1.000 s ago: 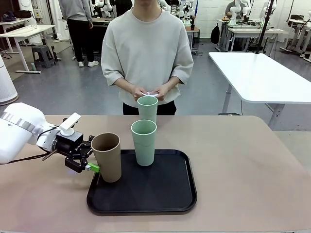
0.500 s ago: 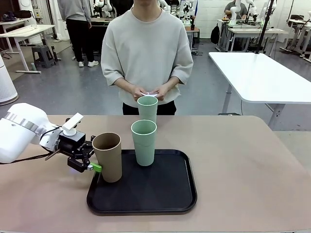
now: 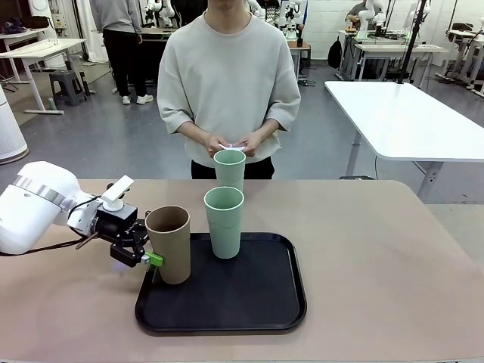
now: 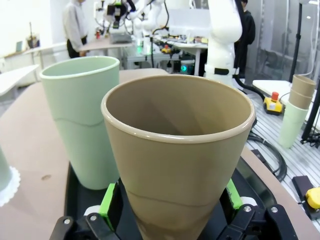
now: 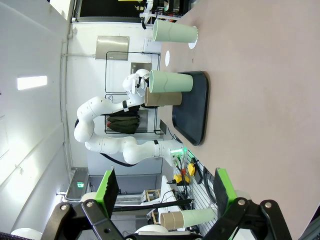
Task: Place coasters on the table and set cups on them.
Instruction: Take one Reusable plastic cup from the Flat Tray and place it on a coaster set by the human.
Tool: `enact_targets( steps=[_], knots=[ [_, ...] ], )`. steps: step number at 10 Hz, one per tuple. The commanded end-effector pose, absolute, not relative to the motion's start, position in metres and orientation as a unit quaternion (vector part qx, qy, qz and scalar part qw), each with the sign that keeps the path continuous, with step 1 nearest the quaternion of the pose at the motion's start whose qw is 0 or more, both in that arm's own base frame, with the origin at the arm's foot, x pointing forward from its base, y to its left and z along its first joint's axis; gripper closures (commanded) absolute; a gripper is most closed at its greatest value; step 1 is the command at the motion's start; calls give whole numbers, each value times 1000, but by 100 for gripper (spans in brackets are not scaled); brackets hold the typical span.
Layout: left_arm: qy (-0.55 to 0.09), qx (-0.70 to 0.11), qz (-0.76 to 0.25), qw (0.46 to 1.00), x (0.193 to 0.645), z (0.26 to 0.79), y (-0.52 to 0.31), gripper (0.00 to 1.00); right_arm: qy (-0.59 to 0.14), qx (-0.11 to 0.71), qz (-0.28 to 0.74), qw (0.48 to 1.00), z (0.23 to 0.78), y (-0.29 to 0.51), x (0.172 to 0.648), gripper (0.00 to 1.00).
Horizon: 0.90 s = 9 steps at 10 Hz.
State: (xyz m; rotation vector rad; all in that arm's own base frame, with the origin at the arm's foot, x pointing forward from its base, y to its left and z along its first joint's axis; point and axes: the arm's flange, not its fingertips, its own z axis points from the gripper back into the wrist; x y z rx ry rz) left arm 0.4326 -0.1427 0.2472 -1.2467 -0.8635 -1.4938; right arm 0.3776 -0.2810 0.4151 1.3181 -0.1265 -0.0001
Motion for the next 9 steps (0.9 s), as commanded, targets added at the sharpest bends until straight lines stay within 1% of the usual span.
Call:
enact_targets(
  steps=[1, 8, 9],
  knots=[
    [-354, -512, -606, 495, 439, 247, -153, 0, -65, 614, -4, 787, 415, -281, 380, 0],
    [-346, -516, -608, 495, 439, 241, -157, 0, -65, 614, -4, 787, 415, -281, 380, 0],
    [-348, -517, -608, 492, 439, 242, -157, 53, -65, 614, -4, 787, 415, -281, 380, 0]
  ],
)
